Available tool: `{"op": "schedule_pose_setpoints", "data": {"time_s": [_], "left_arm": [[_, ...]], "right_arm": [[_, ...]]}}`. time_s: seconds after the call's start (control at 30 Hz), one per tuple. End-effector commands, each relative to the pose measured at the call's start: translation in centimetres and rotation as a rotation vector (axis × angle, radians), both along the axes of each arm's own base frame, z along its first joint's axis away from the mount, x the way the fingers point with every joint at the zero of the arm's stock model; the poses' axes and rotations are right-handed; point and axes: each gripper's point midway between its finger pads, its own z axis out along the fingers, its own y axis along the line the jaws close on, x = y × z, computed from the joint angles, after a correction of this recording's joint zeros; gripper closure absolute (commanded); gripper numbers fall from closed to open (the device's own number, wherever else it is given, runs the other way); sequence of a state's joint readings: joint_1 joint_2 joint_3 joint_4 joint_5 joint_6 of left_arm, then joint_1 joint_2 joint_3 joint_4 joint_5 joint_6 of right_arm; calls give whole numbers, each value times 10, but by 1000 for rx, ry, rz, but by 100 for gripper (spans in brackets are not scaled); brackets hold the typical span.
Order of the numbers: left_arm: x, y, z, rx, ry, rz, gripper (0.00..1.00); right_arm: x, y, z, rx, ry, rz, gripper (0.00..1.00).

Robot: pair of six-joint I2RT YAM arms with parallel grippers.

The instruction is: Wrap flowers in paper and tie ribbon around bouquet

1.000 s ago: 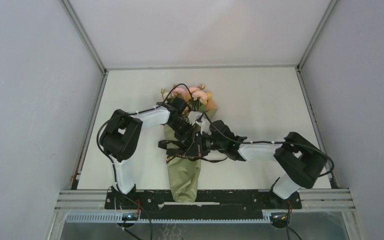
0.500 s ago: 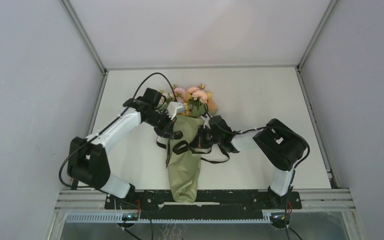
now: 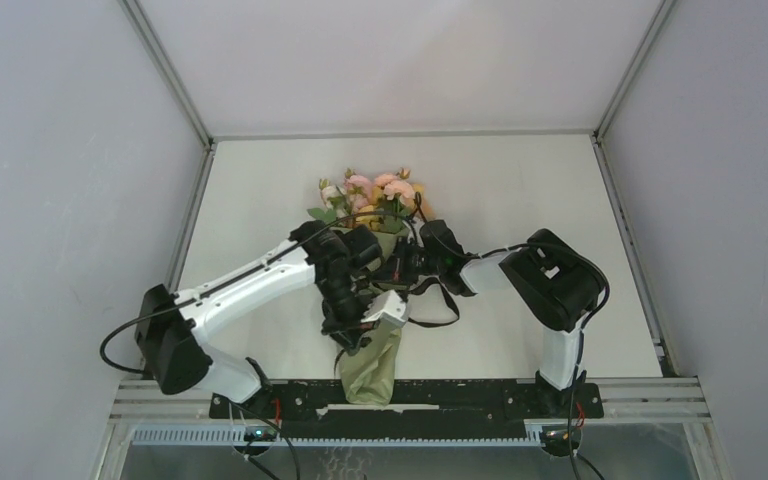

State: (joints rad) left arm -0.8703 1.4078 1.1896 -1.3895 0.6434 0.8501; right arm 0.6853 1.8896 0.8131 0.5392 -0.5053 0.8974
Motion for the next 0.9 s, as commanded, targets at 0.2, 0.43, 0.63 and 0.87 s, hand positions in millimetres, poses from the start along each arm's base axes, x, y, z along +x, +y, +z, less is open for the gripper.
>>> {"op": "schedule_pose_setpoints", "data": {"time_s": [0.2,0.43,0.63,0.87], "left_arm": [[91,-102,57,-443,220,306,100],[212,-84,15,-442,25,833,100],[260,-64,-23,-343,-16,1140,99],[307,-16,-57,-296,-17,1567,99]], "right_arm": [[1,15,30,124,-40,62,100],[-6,15,26,128,-19,69,100],[-9,14,19,132,6,65,100],[-13,13,18,127,8,68,100]]}}
